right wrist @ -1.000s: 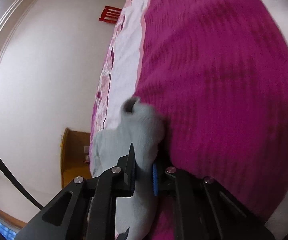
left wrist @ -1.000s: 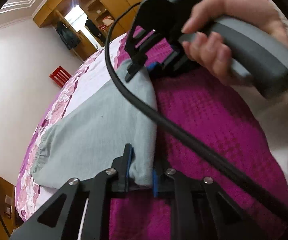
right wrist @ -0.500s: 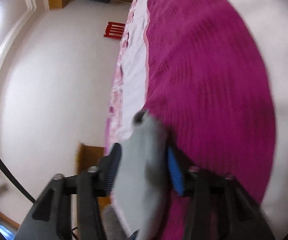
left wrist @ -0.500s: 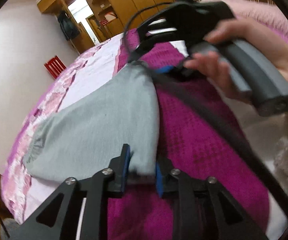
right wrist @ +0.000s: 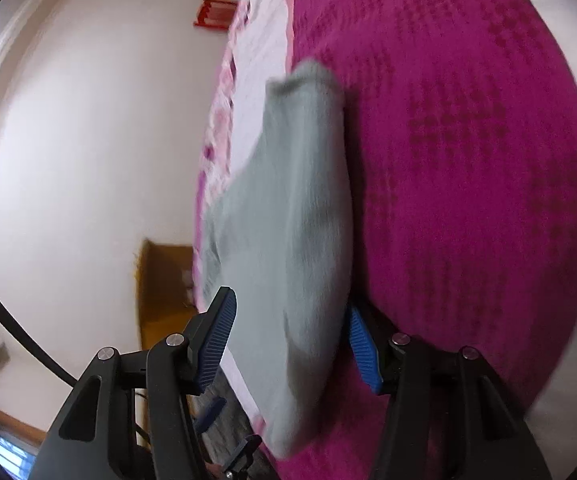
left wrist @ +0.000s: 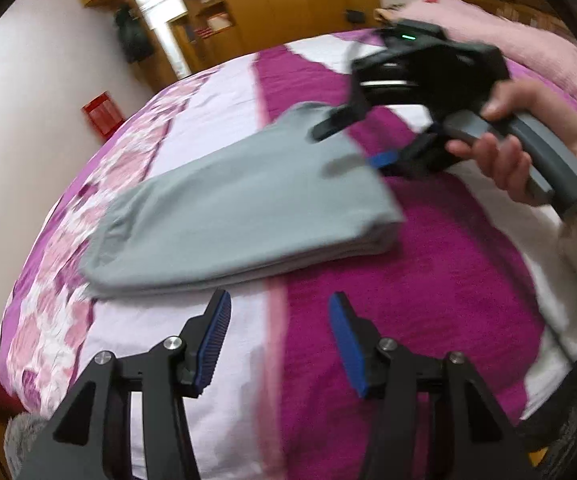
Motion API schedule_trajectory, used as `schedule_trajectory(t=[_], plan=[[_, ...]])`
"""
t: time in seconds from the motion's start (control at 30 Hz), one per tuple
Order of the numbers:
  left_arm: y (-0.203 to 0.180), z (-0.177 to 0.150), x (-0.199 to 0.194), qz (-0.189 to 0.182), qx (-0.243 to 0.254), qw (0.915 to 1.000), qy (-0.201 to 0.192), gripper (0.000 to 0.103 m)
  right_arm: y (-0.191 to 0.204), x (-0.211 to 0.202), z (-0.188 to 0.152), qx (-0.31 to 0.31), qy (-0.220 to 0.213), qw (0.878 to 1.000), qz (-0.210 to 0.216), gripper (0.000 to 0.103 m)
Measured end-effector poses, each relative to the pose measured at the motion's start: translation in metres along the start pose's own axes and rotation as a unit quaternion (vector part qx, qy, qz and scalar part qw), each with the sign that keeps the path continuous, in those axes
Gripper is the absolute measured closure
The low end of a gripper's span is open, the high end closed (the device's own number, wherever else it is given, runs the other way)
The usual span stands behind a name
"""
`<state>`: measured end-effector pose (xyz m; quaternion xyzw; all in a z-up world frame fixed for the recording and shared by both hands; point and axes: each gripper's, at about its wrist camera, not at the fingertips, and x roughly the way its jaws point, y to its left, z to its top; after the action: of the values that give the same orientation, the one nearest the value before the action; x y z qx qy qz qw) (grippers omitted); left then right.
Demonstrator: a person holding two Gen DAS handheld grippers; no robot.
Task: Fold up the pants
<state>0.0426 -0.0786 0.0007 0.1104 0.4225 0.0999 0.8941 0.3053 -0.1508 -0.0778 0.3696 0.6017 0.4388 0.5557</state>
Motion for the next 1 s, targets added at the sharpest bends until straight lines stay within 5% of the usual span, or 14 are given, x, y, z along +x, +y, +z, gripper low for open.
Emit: schedule_trajectory(t=[0.1, 0.2, 0.23, 0.53, 0.83, 1.0], plan=[[0.021, 0.000, 0.005, 0.000, -0.039, 0.9991, 0.017, 0.049, -0.007, 0.001, 0.014, 0.021, -0.019, 0.999, 0.029, 0.058], [0.032, -0.002, 0.007, -0.001, -0.062, 0.9978, 0.023, 0.049, -0.014, 0.010, 0.020, 0.033, -0.018, 0.999, 0.010, 0.086], [0.034, -0.003, 0.007, -0.001, -0.065, 0.9976, 0.025, 0.049, -0.021, 0.006, 0.024, 0.040, -0.016, 0.999, 0.007, 0.089], [0.032, -0.008, 0.022, -0.010, -0.057, 0.9974, 0.043, 0.049, -0.016, -0.003, 0.015, 0.049, -0.005, 0.998, 0.025, 0.087], [0.033, -0.007, 0.025, -0.015, -0.062, 0.9972, 0.040, 0.049, 0.000, 0.001, 0.006, 0.011, 0.018, 0.999, -0.040, 0.077], [0.033, -0.010, 0.029, -0.020, -0.067, 0.9965, 0.047, 0.049, 0.003, -0.005, 0.007, -0.008, 0.009, 0.998, -0.063, 0.092]])
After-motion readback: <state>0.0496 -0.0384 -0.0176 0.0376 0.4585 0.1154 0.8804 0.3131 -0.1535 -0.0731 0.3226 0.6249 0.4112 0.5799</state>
